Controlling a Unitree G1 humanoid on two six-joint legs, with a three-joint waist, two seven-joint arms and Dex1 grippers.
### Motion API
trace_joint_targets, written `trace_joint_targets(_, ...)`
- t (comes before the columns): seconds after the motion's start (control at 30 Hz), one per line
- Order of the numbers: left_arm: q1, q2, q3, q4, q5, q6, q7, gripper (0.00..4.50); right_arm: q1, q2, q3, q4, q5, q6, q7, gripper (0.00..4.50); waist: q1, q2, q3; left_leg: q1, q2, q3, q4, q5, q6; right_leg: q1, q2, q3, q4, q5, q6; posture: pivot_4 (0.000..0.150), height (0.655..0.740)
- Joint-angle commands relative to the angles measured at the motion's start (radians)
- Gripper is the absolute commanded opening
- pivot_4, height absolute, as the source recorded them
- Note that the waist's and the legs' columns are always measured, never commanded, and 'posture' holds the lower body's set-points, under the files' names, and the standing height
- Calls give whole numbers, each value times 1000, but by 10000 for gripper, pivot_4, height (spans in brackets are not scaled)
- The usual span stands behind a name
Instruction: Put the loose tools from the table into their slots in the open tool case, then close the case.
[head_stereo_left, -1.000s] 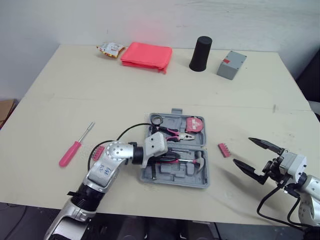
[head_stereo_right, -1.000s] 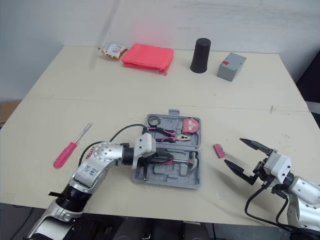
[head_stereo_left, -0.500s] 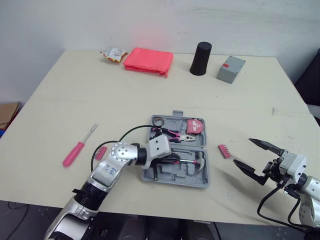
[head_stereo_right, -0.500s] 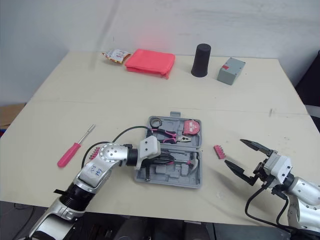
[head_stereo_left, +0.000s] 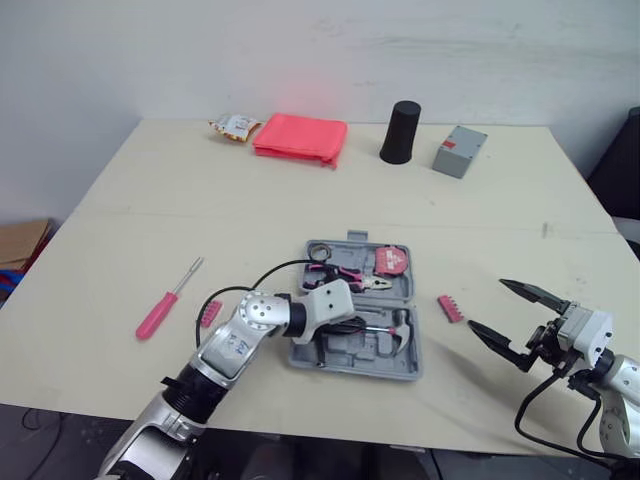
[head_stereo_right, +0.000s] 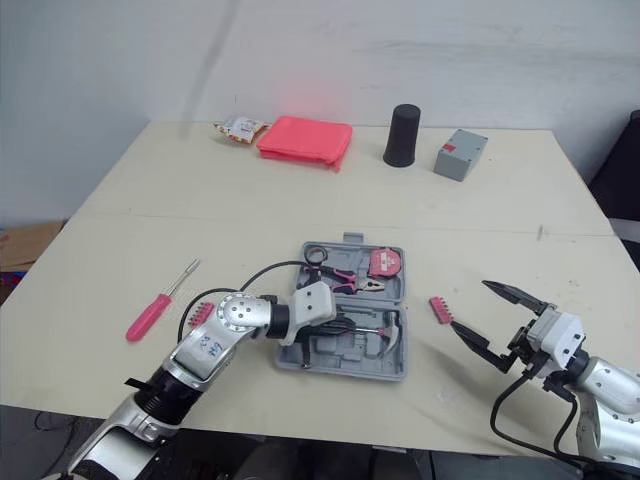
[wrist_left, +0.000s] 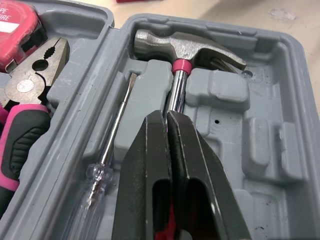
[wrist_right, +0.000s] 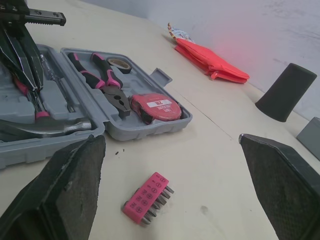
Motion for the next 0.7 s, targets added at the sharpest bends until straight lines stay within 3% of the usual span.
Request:
trace_joint_targets(0.03,-11,64,197,-56,-47,-210,31,477,40,-97,-110,11,36,-8,47,45000,-1,5,6,-1,0,0,0,1,0,-1,0,0,0,3,6,1500,7400)
trace_joint_targets(0.1,-6,114,288,-141,-114,-253,-5,477,74,-150,-155,70,49,-23,100,45000,-2,1,9,-16,0,0,0,6,-2,-18,0,-1,3,8,9,1500,7400)
trace_joint_targets(0.17,40,164,391,-183,-206,-202,-17,5836,68,-187,-196,167,48,-47,117,45000,-7,1,9,-30,0,0,0,15,-4,-33,1,-3,5,9,9,1500,7400)
trace_joint_targets(0.3,174,283,515,-243,-304,-111,-84,22589,44,-205,-252,320,33,-94,114,45000,-24,1,9,-32,0,2,-2,14,-2,-33,3,-7,3,9,9,1500,7400)
trace_joint_targets(0.4,255,314,647,-226,-316,-159,-46,36537,54,-208,-272,393,28,-123,120,45000,-23,-4,20,-33,0,3,-1,14,-1,-34,2,-7,3,8,9,1500,7400)
trace_joint_targets(0.47,367,365,853,-132,-329,-188,-33,44720,67,-206,-298,476,16,-144,87,45000,-25,-7,23,-33,0,3,0,14,-1,-34,2,-6,2,9,10,1500,7400)
trace_joint_targets(0.7,637,483,1352,192,-338,-267,22,44720,64,-221,-319,646,-11,-210,36,45000,-42,-7,27,-31,0,4,-2,6,-4,-37,-1,-2,4,9,9,1500,7400)
